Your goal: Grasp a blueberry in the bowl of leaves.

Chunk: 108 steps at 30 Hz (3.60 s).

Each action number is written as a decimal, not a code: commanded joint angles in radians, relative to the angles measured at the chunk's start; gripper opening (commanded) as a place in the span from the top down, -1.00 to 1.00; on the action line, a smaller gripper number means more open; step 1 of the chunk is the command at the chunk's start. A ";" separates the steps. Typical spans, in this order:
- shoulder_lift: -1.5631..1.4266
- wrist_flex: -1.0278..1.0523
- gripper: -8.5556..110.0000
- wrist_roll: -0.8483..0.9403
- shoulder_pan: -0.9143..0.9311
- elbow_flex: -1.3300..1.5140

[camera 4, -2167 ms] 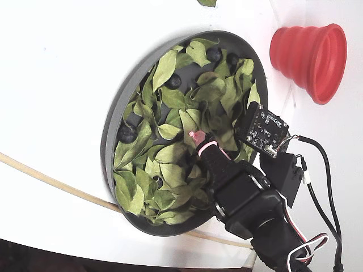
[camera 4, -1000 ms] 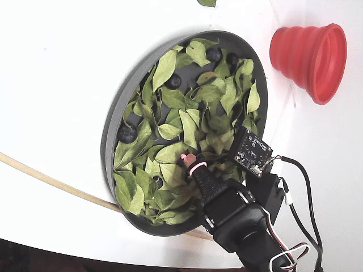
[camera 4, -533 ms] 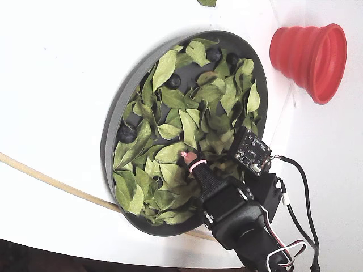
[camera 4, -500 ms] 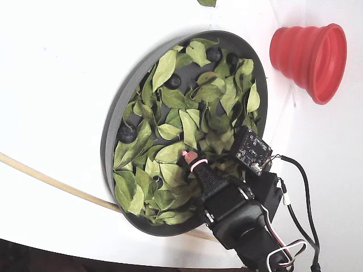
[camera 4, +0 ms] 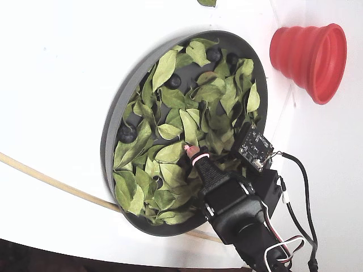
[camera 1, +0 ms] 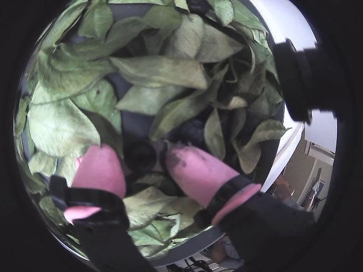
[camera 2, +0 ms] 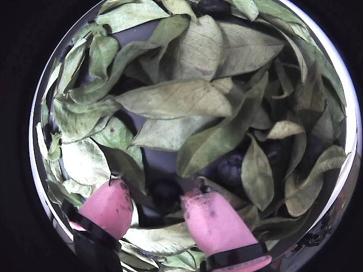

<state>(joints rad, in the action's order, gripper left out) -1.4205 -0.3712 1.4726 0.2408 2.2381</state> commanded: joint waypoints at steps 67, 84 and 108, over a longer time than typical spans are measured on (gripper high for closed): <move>0.098 -0.124 0.68 -0.275 -0.002 0.071; -0.018 -0.060 0.70 -0.255 -0.012 0.074; -0.140 0.029 0.71 -0.181 -0.023 -0.029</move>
<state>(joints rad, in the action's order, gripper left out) -1.4450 -0.3559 1.2778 0.2209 2.2519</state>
